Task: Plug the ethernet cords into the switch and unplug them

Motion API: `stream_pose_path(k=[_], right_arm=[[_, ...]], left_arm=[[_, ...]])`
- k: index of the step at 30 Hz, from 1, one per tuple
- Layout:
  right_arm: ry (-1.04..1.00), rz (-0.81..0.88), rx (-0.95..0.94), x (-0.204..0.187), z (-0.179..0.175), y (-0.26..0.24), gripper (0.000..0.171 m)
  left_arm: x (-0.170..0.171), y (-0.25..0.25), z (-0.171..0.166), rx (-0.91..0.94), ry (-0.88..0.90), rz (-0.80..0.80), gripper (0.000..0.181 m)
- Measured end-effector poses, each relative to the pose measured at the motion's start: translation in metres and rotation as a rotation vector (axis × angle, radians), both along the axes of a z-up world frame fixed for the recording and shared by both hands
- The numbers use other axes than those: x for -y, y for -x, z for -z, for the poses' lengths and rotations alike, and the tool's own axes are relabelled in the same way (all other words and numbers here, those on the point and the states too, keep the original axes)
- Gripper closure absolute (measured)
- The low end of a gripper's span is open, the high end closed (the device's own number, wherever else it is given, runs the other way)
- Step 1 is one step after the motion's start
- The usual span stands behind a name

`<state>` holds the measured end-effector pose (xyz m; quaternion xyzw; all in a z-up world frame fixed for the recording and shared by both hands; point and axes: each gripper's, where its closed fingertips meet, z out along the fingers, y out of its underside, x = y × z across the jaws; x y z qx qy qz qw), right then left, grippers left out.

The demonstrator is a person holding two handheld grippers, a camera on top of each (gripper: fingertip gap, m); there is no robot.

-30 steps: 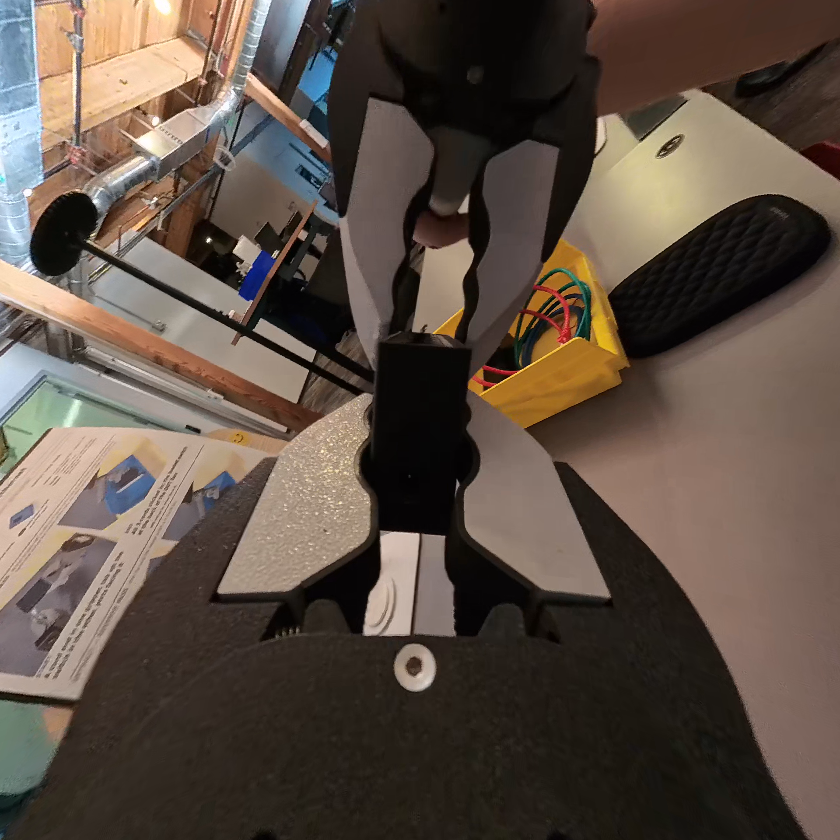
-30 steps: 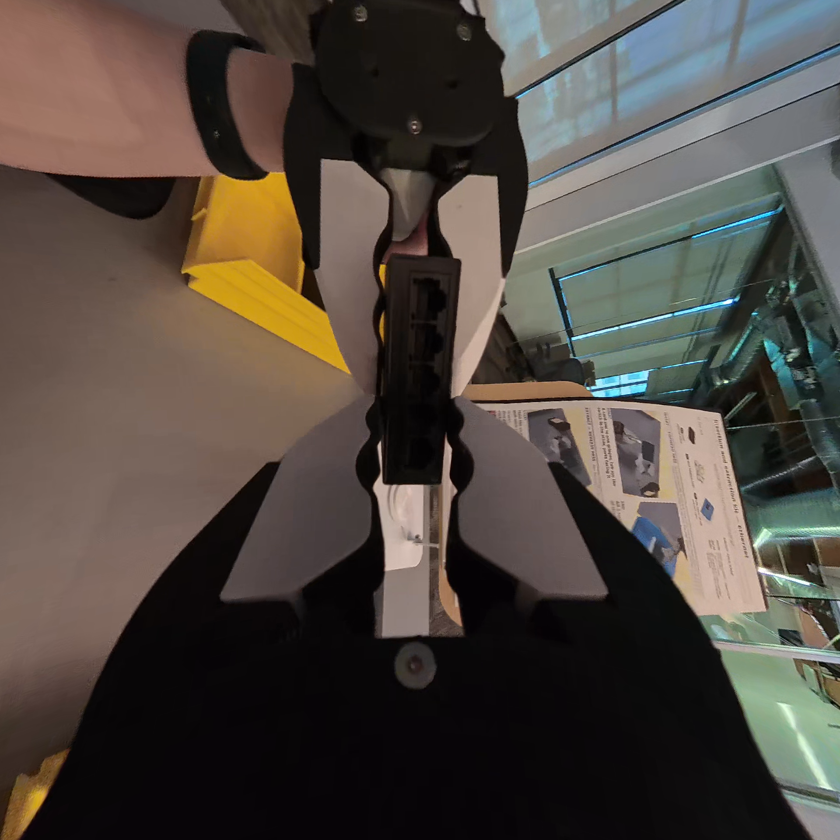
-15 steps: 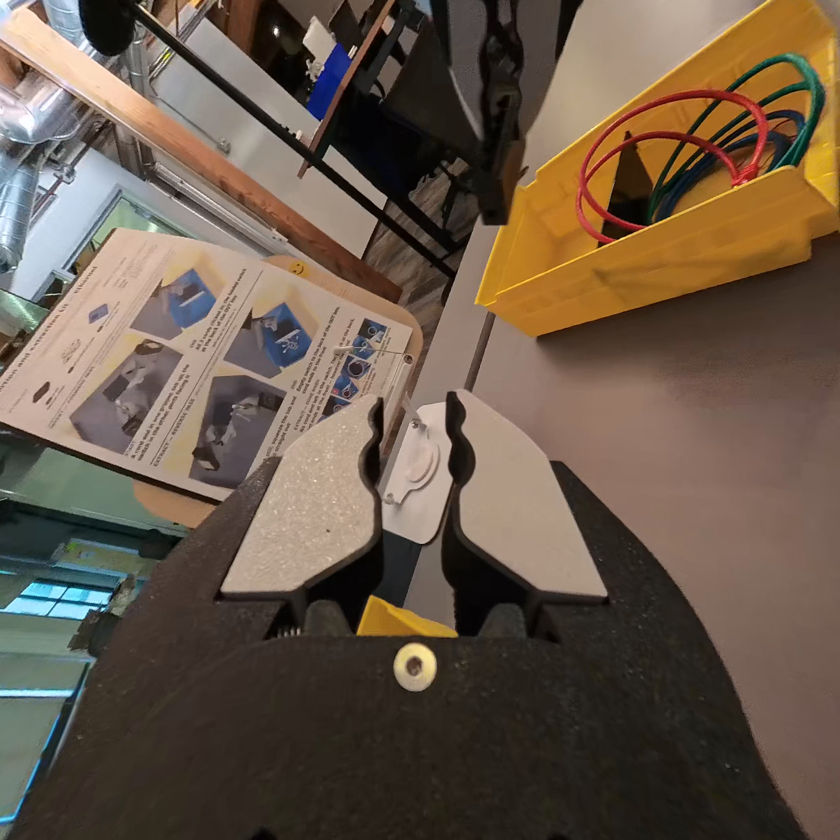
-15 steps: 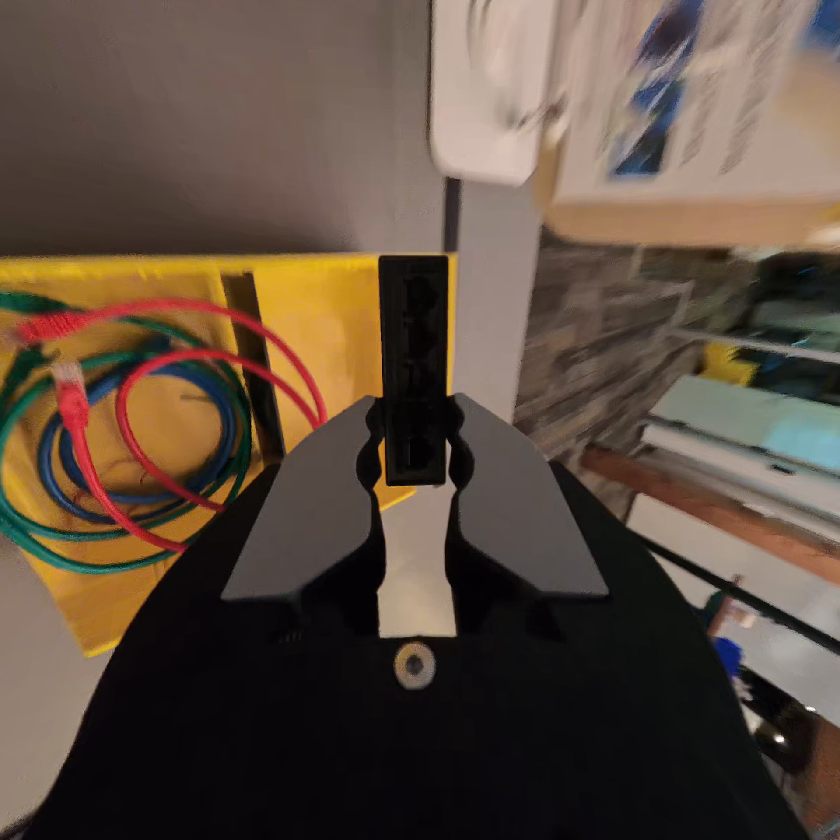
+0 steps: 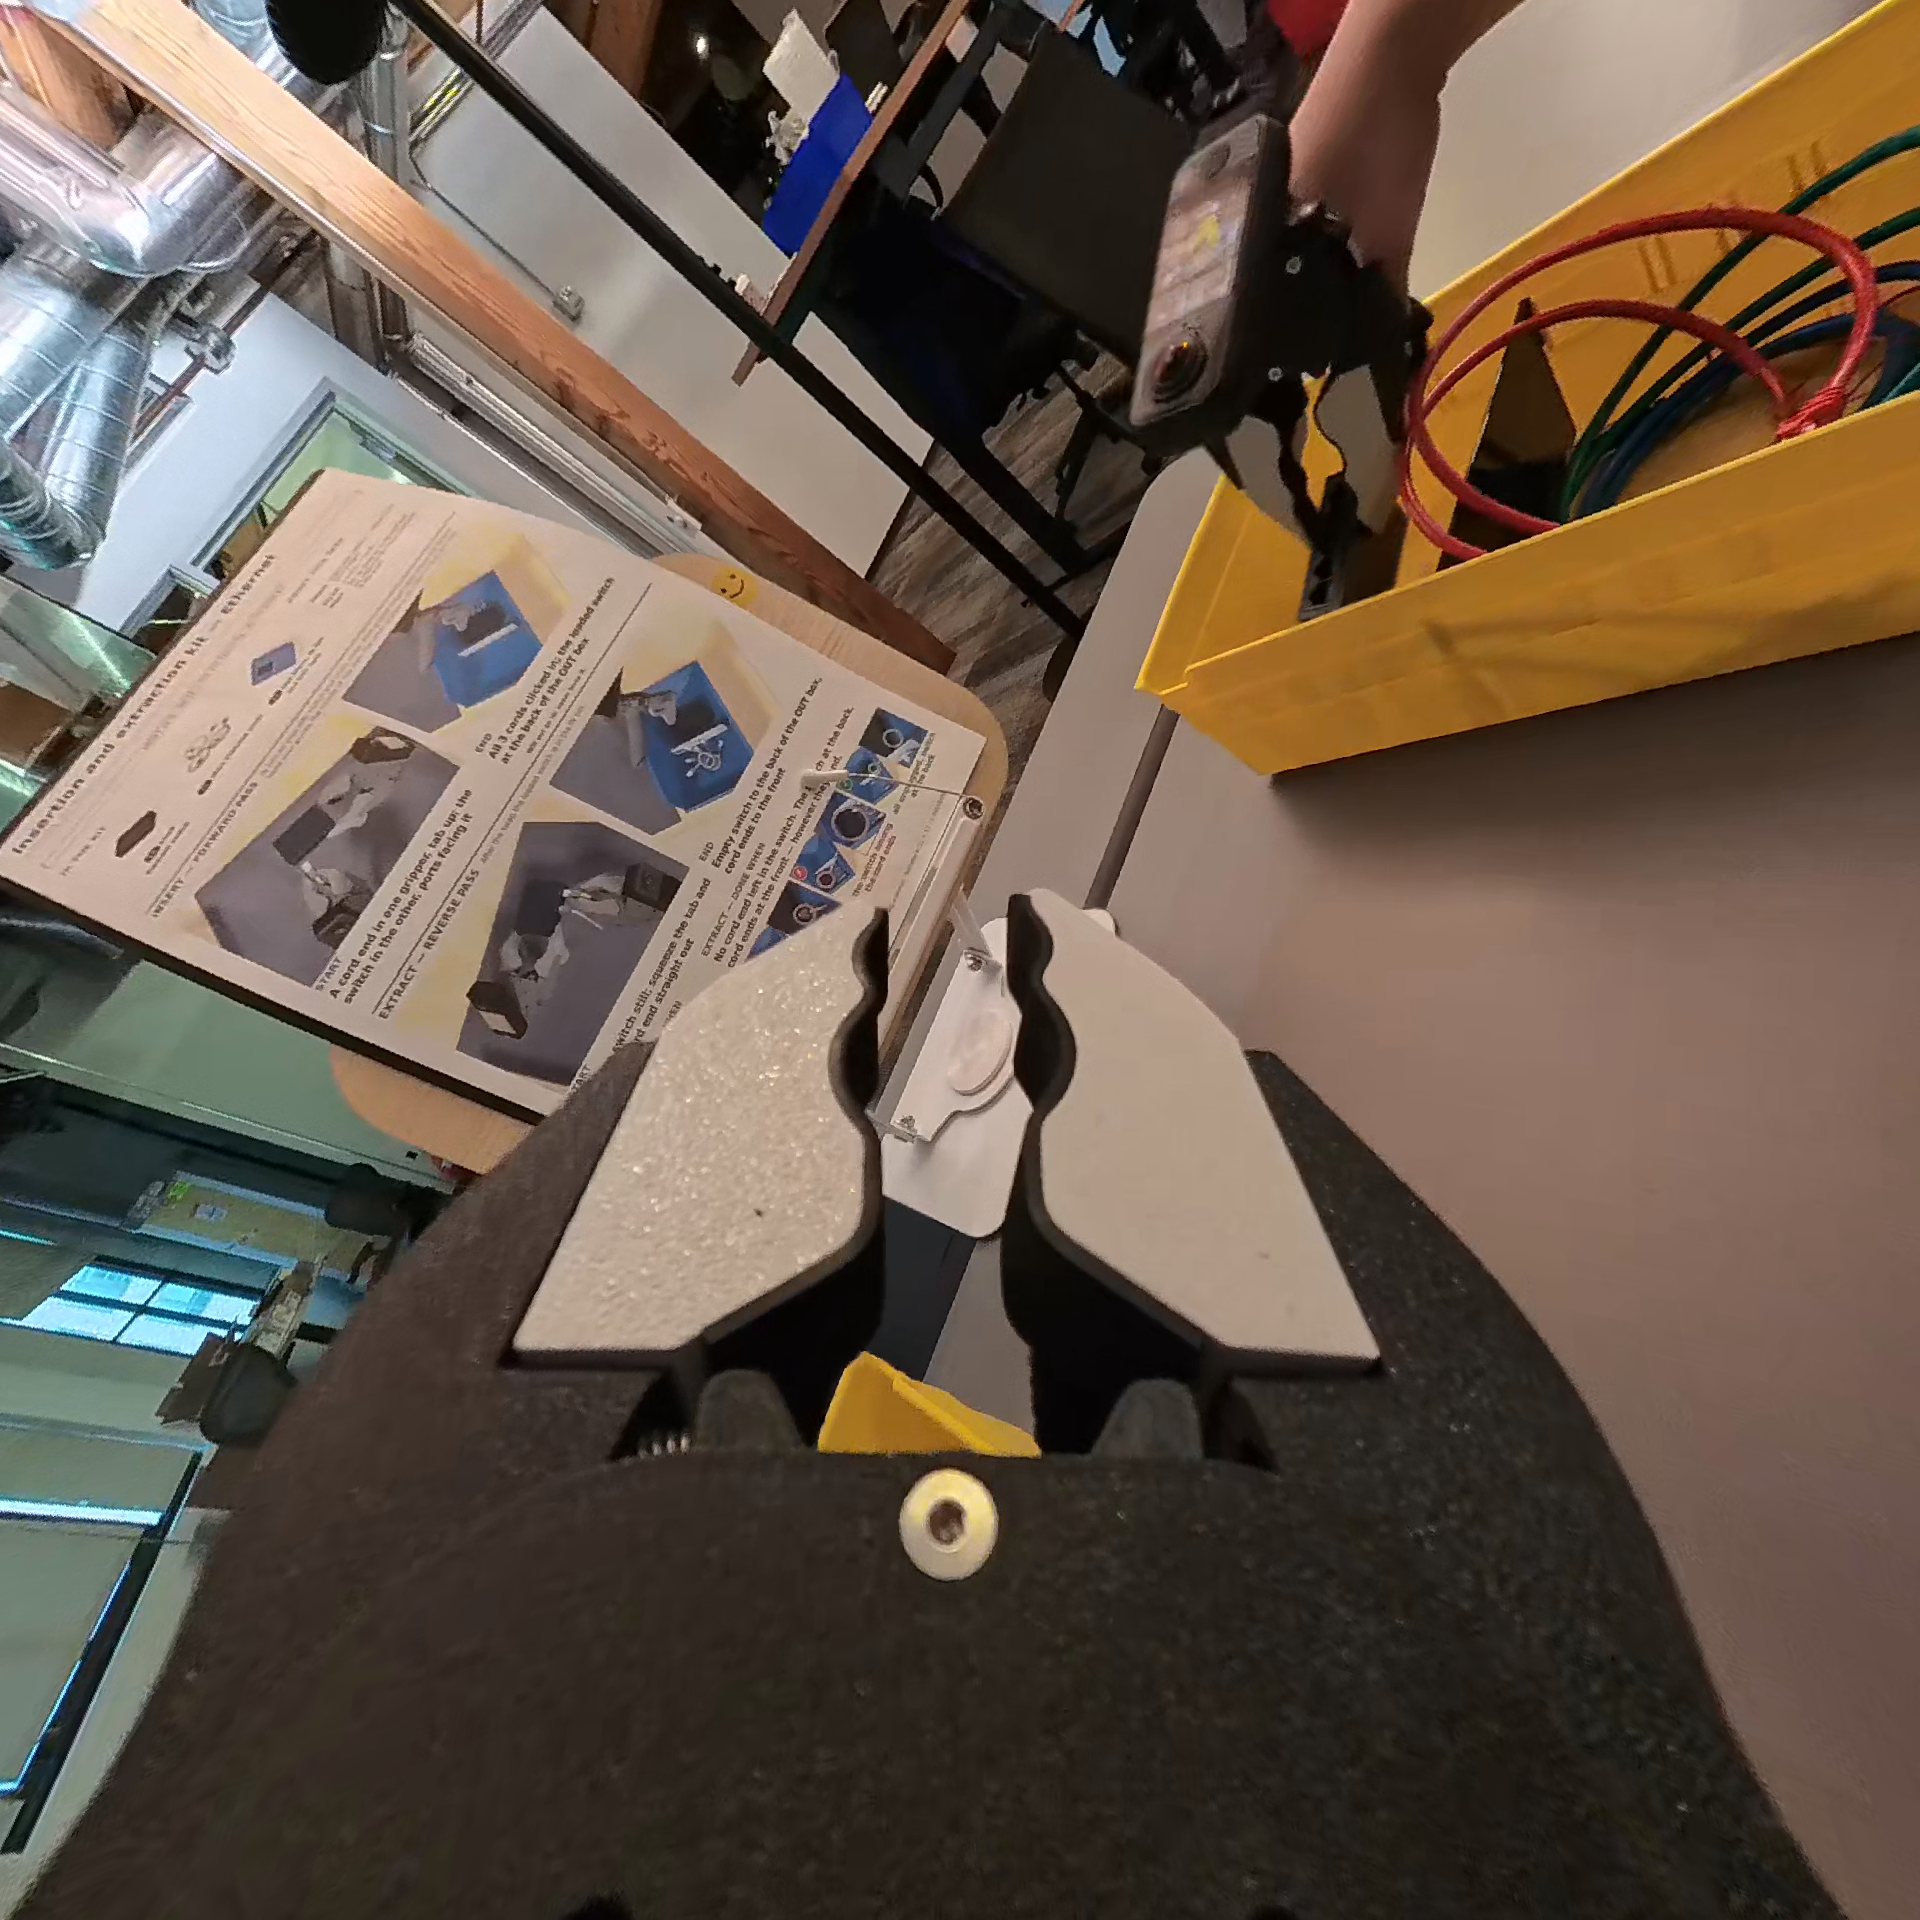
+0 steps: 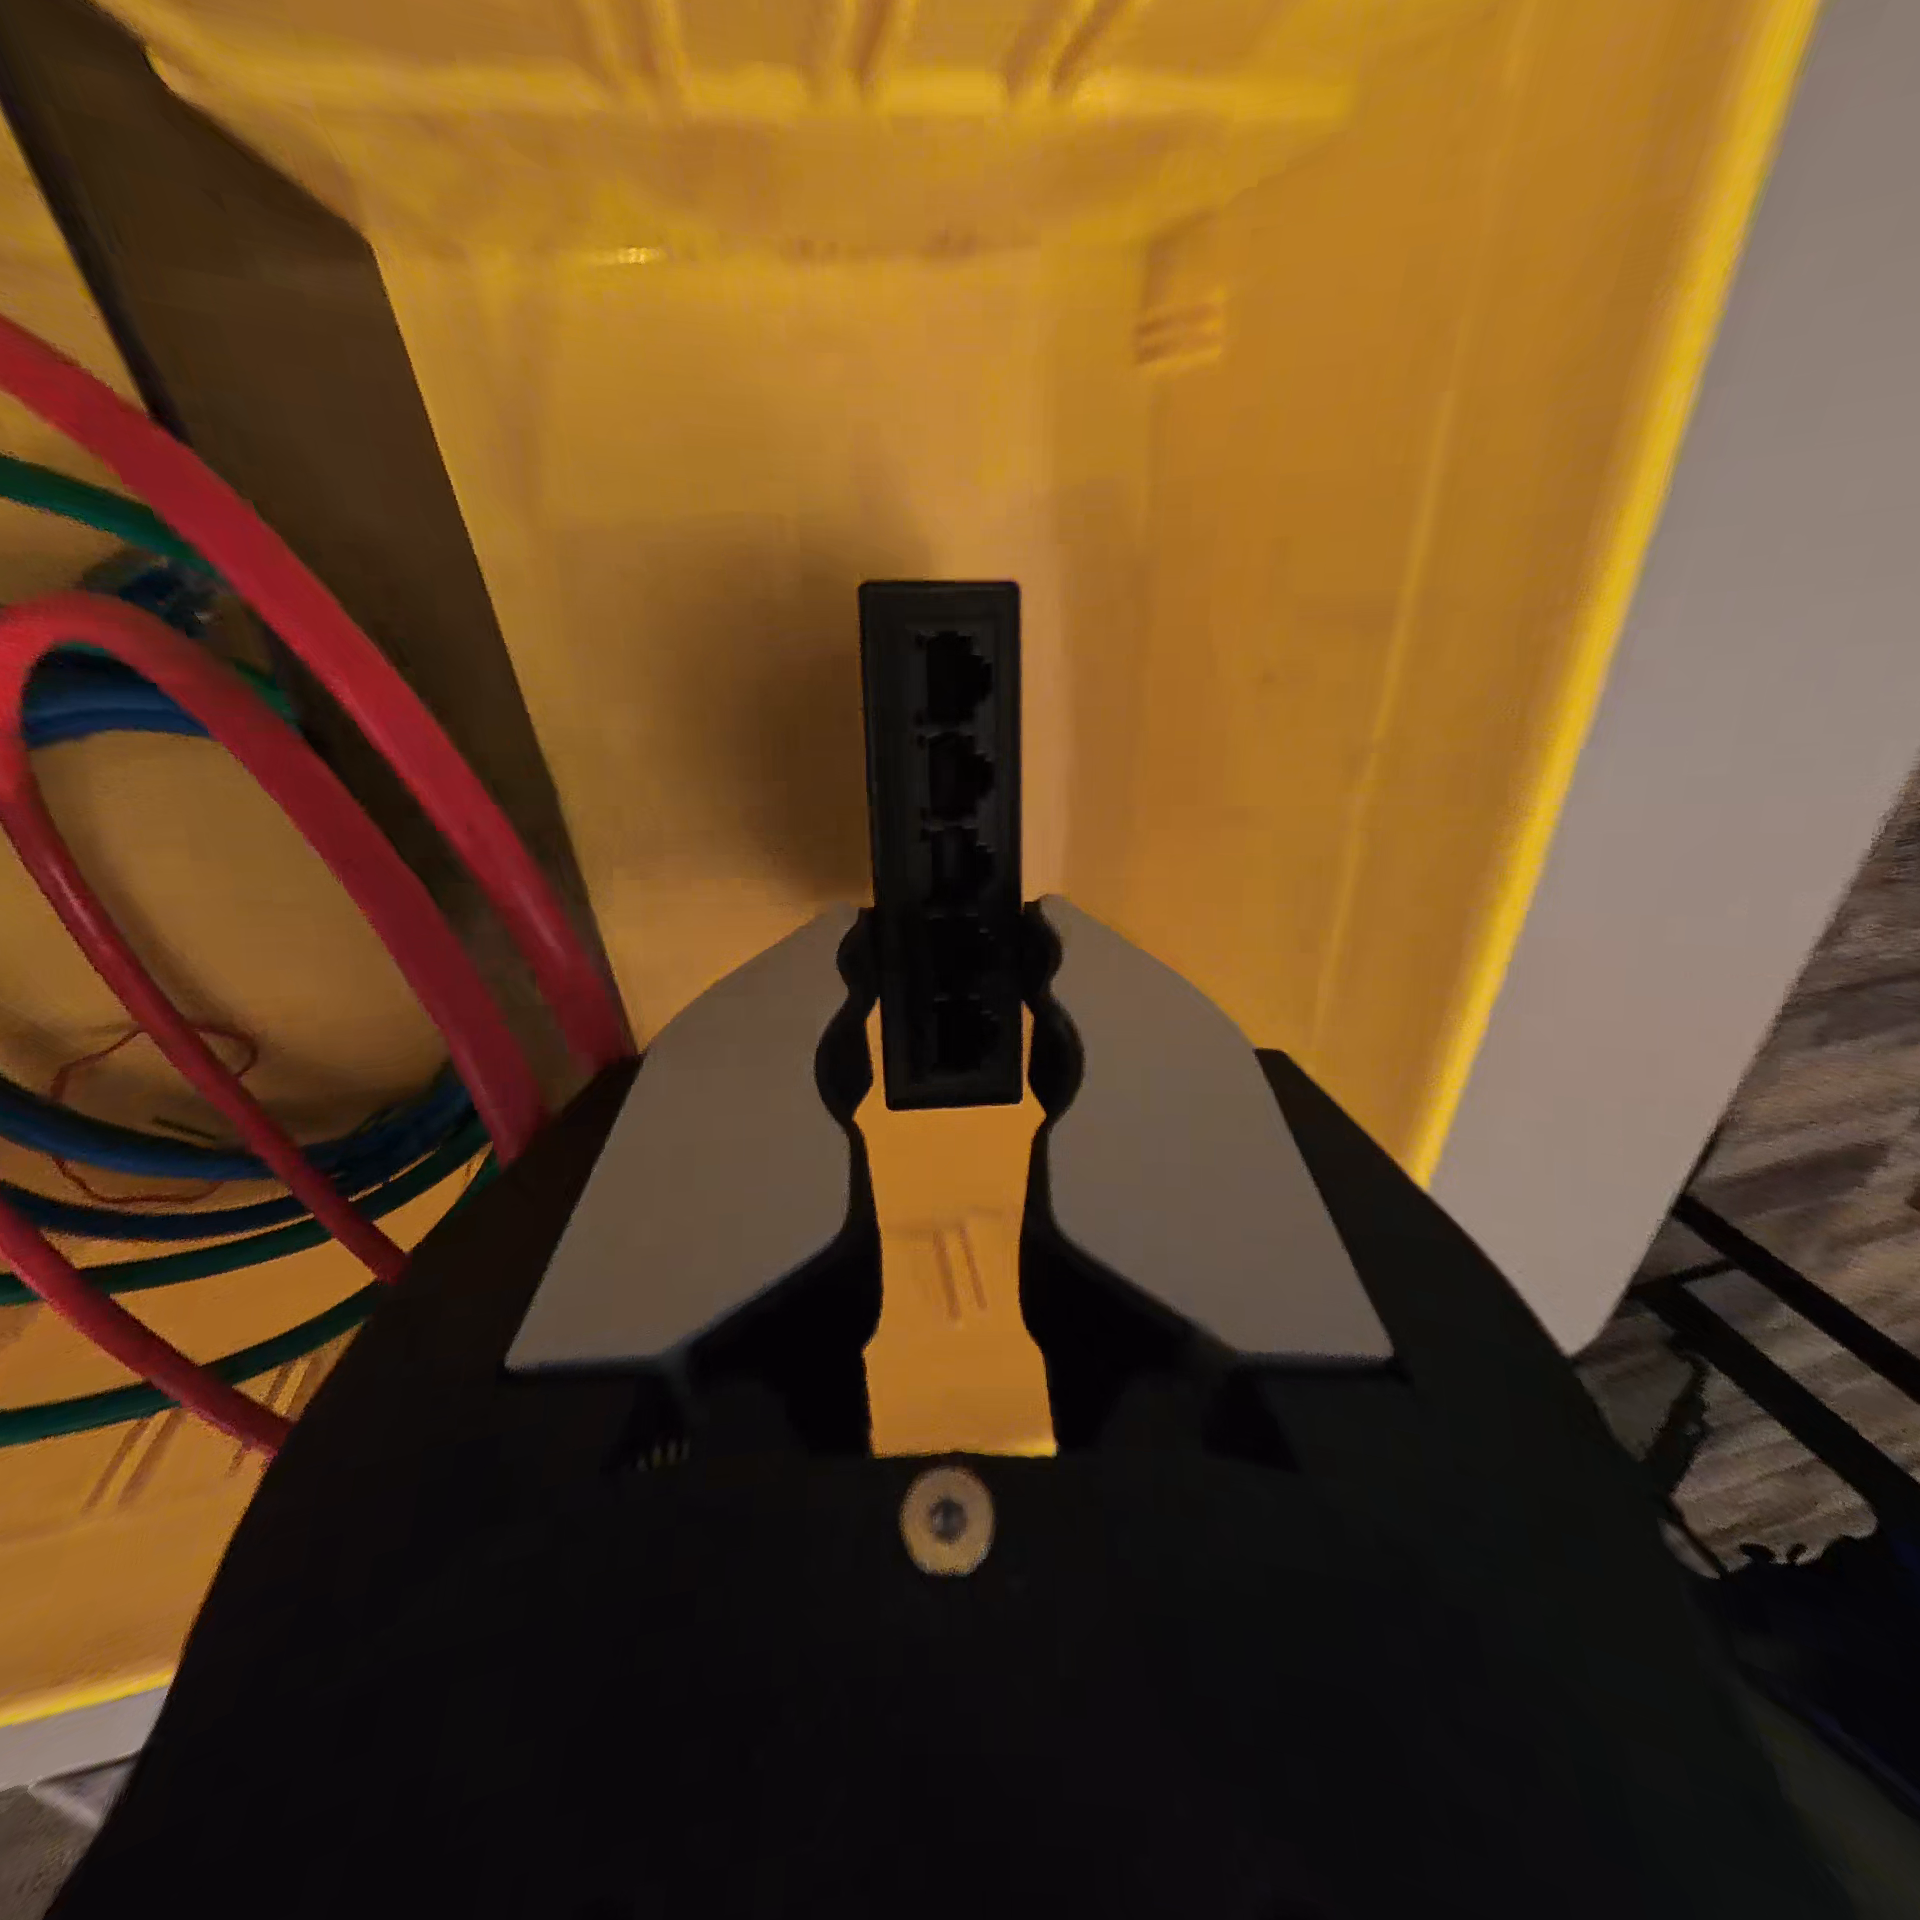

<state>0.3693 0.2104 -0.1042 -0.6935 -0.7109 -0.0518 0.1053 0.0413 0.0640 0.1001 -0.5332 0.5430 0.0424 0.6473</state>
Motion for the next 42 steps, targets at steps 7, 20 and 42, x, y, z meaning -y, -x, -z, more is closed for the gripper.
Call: stream_pose_path(k=[7,20,42], right_arm=[[-0.149,0.07,-0.067,-0.015,-0.022,-0.012,0.142],[-0.339,0.924,-0.505,0.111,-0.071,-0.121,0.106],[0.081,1.178,-0.411,0.128,0.011,-0.106,0.127]], left_arm=[[-0.004,0.002,-0.004,0.061,0.046,-0.017,0.159],[0.035,0.193,-0.033,0.551,0.31,-0.685,0.142],[0.054,0.31,0.063,0.008,0.571,-0.978,0.128]])
